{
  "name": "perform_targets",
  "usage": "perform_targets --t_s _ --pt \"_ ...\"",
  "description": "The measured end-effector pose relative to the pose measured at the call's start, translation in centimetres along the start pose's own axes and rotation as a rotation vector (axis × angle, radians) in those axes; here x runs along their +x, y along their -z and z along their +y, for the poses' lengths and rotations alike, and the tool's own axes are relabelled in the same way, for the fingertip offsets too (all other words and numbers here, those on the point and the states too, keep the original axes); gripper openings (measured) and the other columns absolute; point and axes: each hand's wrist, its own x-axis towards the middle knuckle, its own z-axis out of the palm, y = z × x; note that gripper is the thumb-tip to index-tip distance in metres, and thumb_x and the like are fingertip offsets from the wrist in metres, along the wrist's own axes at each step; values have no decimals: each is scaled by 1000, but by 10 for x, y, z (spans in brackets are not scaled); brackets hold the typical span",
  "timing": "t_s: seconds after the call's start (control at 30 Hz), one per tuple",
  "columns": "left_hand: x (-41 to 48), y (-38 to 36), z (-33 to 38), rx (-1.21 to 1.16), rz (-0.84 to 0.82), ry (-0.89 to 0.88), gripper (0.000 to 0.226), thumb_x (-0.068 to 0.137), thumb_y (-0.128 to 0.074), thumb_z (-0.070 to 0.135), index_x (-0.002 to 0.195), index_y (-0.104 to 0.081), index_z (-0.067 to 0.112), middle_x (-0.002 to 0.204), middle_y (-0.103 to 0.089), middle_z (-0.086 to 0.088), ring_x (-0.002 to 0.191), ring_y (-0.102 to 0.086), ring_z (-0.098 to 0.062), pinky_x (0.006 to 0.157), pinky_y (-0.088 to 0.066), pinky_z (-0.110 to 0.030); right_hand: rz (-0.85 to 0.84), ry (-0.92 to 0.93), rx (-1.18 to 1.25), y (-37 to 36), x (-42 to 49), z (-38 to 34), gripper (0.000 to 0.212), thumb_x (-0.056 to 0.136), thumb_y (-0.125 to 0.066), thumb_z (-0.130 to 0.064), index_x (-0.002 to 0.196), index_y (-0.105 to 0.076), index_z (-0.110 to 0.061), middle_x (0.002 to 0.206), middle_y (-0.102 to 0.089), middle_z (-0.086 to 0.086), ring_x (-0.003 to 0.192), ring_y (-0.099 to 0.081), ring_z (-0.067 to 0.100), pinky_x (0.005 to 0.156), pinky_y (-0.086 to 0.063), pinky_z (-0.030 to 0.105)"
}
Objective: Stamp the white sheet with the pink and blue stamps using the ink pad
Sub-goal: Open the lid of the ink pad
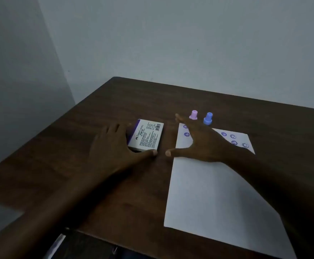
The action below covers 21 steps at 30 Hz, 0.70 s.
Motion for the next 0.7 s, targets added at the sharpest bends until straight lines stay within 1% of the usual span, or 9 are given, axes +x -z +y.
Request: perform_targets --t_s 0.07,0.13,0.2,0.33,0.43,0.53,0.6,0.67,0.7 --pt "3 -3 1 52 25 4 116 47 -42 103 136 -48 29 133 -56 3 117 -50 -17 99 -46 -39 -28 29 2 1 2 -7 124 50 -62 -87 151 -7 -41 163 -12 0 149 -16 20 118 -22 43" --pt "5 -9 -1 73 45 8 118 45 -38 104 134 -50 28 131 -56 3 117 -49 -17 98 -45 -38 -58 46 -30 0 2 -12 122 58 -66 -79 153 -5 -34 162 -16 -2 148 -16 21 118 -19 40" --pt "7 -11 1 84 44 5 119 44 -37 103 134 -50 26 131 -56 3 117 -49 -18 98 -44 -37 -66 52 -70 1 4 -15 121 61 -67 -76 154 -5 -29 161 -22 -3 147 -21 23 117 -23 41" --pt "5 -9 2 85 43 3 119 45 -35 103 134 -50 26 131 -56 2 118 -49 -18 98 -42 -36 -90 38 -108 1 7 -14 126 57 -63 -82 154 -3 -29 161 -22 -4 149 -14 27 118 -23 46" --pt "4 -7 5 80 0 17 117 47 -37 102 135 -49 25 130 -54 1 117 -48 -18 98 -42 -36 -111 27 -122 2 8 -16 124 58 -63 -80 154 -2 -29 162 -19 -4 148 -16 27 118 -24 47" --pt "2 -3 6 66 17 16 107 55 -39 99 133 -51 27 125 -56 3 112 -49 -16 93 -39 -33 -116 32 -136 4 7 -20 123 61 -65 -78 154 -1 -30 161 -19 -7 149 -14 27 118 -22 47" --pt "0 3 8 18 10 32 101 60 -39 97 134 -55 29 119 -60 5 107 -52 -13 92 -40 -32 -113 45 -155 5 8 -20 123 61 -65 -79 154 -2 -30 159 -26 -7 148 -16 26 118 -22 46" --pt "-1 13 10 -121 -47 102 93 65 -40 93 130 -61 31 116 -64 7 100 -57 -11 96 -46 -39 -122 54 -156 6 10 -20 121 62 -66 -78 154 -4 -29 158 -29 -7 146 -22 24 118 -23 46" --pt "-1 19 10 -230 -83 153 83 68 -41 90 123 -65 32 114 -67 7 97 -60 -11 97 -49 -43 -128 56 -151 7 10 -21 121 62 -65 -78 154 -5 -29 157 -30 -7 146 -25 23 118 -23 46"
